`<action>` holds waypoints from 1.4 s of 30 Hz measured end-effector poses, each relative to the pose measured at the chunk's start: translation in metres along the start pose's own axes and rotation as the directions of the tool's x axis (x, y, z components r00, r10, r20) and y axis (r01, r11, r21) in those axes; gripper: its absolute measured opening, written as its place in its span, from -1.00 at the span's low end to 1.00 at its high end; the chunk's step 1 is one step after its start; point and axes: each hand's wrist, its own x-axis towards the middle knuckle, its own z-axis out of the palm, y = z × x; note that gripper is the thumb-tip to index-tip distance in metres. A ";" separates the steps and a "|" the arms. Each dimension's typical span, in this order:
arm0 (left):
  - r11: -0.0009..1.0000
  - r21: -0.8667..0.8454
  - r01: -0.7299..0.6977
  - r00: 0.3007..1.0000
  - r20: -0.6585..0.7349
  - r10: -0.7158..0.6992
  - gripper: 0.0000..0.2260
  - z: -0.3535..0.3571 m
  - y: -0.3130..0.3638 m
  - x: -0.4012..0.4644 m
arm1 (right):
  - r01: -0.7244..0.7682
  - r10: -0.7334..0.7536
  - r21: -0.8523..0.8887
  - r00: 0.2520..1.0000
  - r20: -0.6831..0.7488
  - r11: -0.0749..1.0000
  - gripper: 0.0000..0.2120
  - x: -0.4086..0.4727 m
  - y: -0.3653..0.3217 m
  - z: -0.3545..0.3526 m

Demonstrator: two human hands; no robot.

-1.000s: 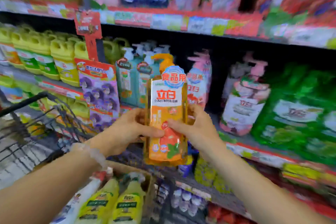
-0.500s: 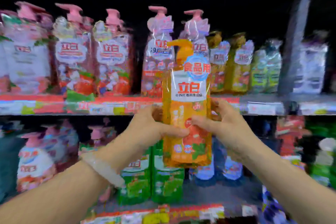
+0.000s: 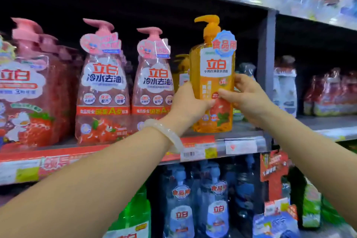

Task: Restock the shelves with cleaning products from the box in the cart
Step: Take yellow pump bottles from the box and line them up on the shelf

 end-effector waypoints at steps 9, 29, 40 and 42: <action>0.974 0.226 0.012 0.995 -0.101 0.011 -0.55 0.029 -0.035 0.024 | -0.089 0.081 0.085 0.992 0.098 0.992 -0.52 0.044 0.063 -0.013; 0.972 -0.003 0.236 0.966 -0.111 -0.234 -0.34 0.116 -0.036 0.042 | -0.224 0.215 -0.104 0.973 -0.088 0.969 -0.65 0.047 0.099 -0.067; 0.970 0.058 0.234 0.970 -0.073 -0.230 -0.35 0.118 -0.029 0.036 | -0.257 0.238 -0.151 0.962 -0.135 0.955 -0.65 0.044 0.096 -0.067; 0.971 0.082 0.226 0.973 -0.058 -0.222 -0.34 0.118 -0.028 0.034 | -0.259 0.236 -0.189 0.962 -0.136 0.947 -0.64 0.042 0.094 -0.067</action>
